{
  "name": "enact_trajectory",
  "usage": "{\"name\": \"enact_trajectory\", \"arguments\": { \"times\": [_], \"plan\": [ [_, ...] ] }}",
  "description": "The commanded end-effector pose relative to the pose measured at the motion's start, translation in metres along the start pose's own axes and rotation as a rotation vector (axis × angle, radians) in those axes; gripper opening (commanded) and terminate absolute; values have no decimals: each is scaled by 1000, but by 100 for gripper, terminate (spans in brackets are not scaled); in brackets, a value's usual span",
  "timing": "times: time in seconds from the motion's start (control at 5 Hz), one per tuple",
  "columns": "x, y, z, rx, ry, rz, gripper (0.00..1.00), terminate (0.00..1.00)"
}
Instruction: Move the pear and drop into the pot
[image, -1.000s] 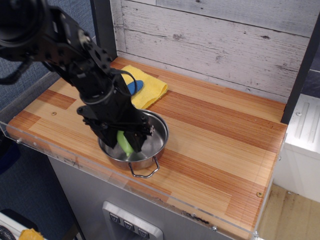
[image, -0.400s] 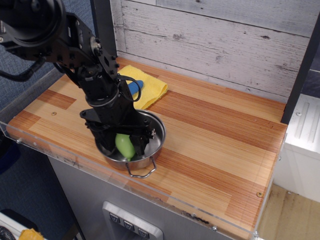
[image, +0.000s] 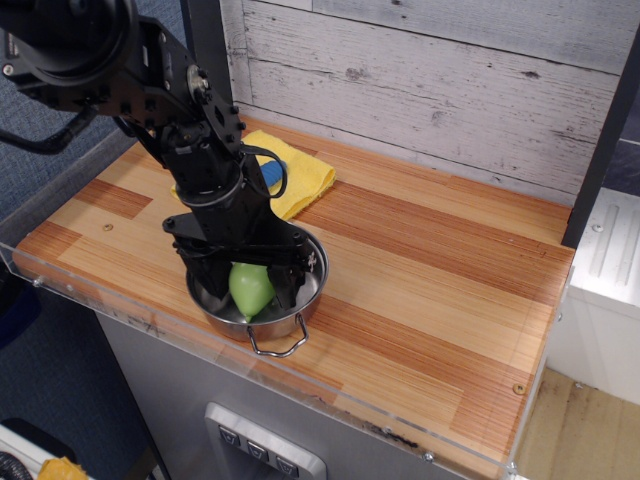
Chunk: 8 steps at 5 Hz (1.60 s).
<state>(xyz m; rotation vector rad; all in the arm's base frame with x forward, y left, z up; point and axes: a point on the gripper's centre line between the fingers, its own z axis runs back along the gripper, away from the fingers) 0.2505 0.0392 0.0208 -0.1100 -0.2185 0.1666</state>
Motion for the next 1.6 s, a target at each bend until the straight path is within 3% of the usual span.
{"name": "enact_trajectory", "arguments": {
  "times": [0.0, 0.6, 1.2, 1.4],
  "plan": [
    [18, -4, 31, -30, 16, -42, 100, 0],
    [40, -41, 119, 16, -14, -77, 100, 0],
    [40, -41, 119, 16, -14, -77, 100, 0],
    [40, -41, 119, 16, -14, -77, 100, 100]
  ]
}}
